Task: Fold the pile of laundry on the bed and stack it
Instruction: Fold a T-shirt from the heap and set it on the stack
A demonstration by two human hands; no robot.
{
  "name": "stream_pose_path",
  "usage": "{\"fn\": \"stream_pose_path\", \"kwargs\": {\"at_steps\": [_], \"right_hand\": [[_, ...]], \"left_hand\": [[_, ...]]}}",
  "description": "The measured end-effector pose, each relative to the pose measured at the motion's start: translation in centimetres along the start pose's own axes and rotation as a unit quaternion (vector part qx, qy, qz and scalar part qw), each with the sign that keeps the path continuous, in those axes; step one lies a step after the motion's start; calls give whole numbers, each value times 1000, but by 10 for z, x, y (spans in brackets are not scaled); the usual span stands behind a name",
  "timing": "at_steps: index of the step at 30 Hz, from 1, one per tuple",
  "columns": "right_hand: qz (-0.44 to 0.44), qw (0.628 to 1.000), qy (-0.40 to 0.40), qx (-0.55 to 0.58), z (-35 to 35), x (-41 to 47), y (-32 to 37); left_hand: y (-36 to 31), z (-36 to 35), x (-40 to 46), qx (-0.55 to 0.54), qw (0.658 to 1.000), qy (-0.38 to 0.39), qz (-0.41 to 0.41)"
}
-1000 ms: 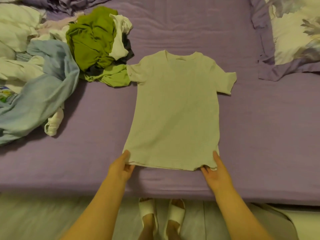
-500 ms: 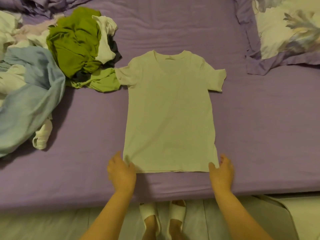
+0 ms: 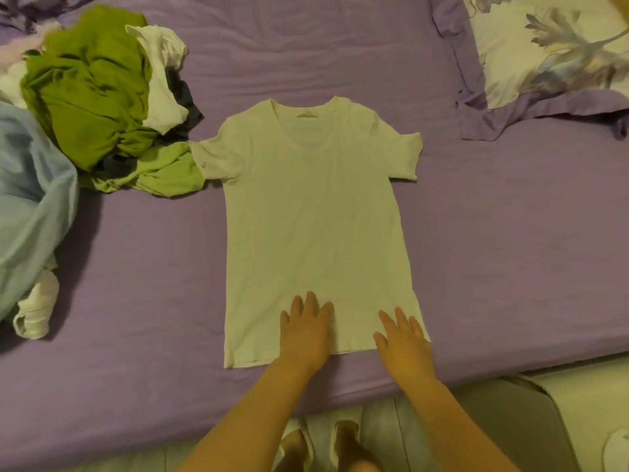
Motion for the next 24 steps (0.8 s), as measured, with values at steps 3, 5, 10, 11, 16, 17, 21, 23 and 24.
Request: {"fn": "stream_pose_path", "kwargs": {"at_steps": [3, 5, 10, 11, 16, 17, 21, 23, 24], "right_hand": [[23, 998, -51, 0, 38, 14, 9], [53, 997, -60, 7, 62, 30, 18], [137, 986, -74, -64, 112, 84, 43], [163, 978, -77, -102, 118, 94, 49], [231, 940, -70, -240, 146, 147, 53], [233, 937, -73, -249, 156, 158, 51], [255, 944, -105, -180, 198, 184, 51], [260, 951, -136, -100, 224, 193, 53], [253, 954, -148, -64, 237, 199, 53]], "left_hand": [[-10, 34, 15, -12, 998, -62, -17], [-18, 54, 30, -29, 996, -85, -24], [-34, 87, 79, -56, 995, -88, -8], [-36, 92, 91, -54, 995, -89, -3], [-44, 115, 146, -32, 995, -95, 12], [-43, 120, 156, -20, 995, -100, 17], [-37, 138, 189, 5, 993, -114, 42], [-36, 147, 204, 14, 992, -121, 46], [-37, 151, 211, 17, 991, -122, 47]]}}
Point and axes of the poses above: each hand's wrist, its own x-axis towards the middle knuckle, its own z-axis out of the back of the hand, y = z × x, the point moved 10 cm from there along x, towards the middle knuckle, and after that the axes turned 6 degrees about -z, right-handed, at the moved point
